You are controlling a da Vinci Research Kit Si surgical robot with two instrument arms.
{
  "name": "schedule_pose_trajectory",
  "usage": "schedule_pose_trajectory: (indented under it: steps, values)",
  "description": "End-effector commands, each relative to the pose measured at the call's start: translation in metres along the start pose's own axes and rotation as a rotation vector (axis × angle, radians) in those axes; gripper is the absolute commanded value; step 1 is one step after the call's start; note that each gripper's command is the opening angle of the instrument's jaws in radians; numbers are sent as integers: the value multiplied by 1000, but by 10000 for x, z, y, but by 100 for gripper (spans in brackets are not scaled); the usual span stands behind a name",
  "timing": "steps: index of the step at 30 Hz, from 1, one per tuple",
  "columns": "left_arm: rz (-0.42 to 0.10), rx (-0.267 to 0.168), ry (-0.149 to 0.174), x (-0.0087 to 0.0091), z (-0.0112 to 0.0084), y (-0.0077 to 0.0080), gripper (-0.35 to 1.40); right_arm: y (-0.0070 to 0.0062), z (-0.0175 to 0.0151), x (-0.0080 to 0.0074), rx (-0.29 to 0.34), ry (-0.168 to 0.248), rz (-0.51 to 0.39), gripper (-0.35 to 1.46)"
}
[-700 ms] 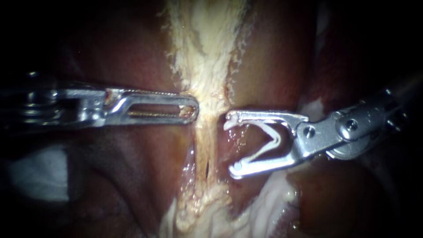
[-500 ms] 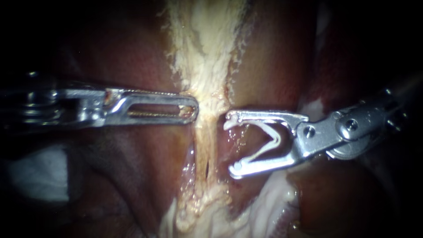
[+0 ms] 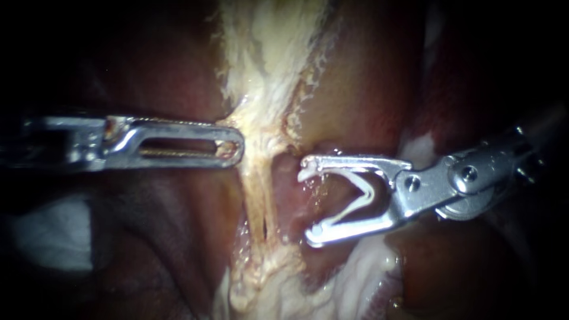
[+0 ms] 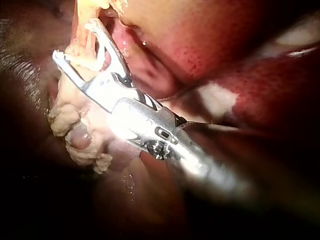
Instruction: Clipping first clip left tube
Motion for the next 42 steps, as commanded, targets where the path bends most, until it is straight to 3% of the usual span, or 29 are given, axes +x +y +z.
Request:
schedule_pose_trajectory:
  steps: [1, 7, 21, 42]
  values:
    - [-1, -3, -2, -2, -4, 0, -35, -1, 1, 0, 1, -3, 11, 56]
    - [-2, -11, -4, -5, -16, 4, -35, -7, 12, -5, 12, -32, 48, 56]
    - [-8, -13, -6, -5, -16, 4, -35, -23, 53, -25, 17, -67, 106, 56]
    - [-10, -16, -7, -4, -17, 0, -35, -11, 80, -70, 6, -109, 129, 56]
